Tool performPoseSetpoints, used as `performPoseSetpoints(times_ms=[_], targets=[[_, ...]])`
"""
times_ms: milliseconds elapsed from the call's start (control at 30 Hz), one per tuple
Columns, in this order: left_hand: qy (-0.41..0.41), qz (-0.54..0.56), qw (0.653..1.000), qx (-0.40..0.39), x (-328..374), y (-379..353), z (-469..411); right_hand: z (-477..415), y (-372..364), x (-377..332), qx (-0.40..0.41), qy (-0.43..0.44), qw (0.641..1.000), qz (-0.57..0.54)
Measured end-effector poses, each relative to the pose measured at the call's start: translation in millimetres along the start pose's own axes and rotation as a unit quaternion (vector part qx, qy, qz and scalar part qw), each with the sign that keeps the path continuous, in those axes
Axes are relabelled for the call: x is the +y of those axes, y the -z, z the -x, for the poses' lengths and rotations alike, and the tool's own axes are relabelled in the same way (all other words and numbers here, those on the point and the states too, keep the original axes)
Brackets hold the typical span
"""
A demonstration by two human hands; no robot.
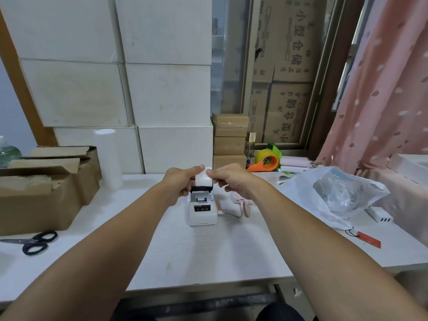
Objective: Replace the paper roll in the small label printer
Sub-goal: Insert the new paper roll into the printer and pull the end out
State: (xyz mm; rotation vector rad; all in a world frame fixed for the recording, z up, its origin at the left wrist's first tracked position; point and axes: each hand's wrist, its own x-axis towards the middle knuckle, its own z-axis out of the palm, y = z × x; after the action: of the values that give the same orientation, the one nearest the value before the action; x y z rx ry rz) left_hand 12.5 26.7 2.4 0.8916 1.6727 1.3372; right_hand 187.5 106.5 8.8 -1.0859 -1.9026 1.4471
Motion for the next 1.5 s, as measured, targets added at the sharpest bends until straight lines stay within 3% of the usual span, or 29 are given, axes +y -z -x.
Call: performPoseSetpoints(times_ms=[500,667,833,1300,1500], targets=[[-0.021,-0.094,0.995,-0.019,-20.8,2.8,-19.8,-16.7,0.4,16.4,-0.027,-0.074,0.997,-0.026],[-0.02,-0.122,0.99,0.064,-29.8,6.0,-30.1,-24.1,-0.3,24.2,-0.016,-0.095,0.993,-0.068],[-0.005,-0.272,0.96,0.07,-44.4,5.5,-31.4,-27.7,1.3,35.9,-0.008,-0.12,0.99,-0.073],[-0.023,-0.289,0.956,0.042,-47.3,2.3,-31.9,-33.3,-6.5,48.8,-0.053,-0.149,0.982,-0.105],[-0.026,-0.275,0.96,0.045,-49.4,4.4,-31.7,-40.5,-15.1,51.2,-0.042,-0.155,0.985,-0.054]])
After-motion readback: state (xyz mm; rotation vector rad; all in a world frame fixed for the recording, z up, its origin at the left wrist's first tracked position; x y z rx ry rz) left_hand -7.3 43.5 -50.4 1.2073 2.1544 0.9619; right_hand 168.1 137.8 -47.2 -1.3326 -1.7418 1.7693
